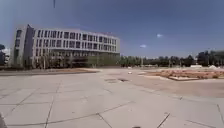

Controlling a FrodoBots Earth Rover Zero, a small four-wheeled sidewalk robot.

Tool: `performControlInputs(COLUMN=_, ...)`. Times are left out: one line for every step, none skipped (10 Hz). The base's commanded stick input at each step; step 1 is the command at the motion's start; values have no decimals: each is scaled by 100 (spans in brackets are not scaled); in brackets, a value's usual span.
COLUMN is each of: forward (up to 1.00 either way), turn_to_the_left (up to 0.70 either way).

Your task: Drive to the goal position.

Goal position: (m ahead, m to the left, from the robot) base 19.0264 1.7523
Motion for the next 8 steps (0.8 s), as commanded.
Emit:
performControlInputs(forward=70, turn_to_the_left=1)
performControlInputs(forward=70, turn_to_the_left=1)
performControlInputs(forward=70, turn_to_the_left=1)
performControlInputs(forward=70, turn_to_the_left=1)
performControlInputs(forward=70, turn_to_the_left=1)
performControlInputs(forward=70, turn_to_the_left=1)
performControlInputs(forward=70, turn_to_the_left=1)
performControlInputs(forward=70, turn_to_the_left=1)
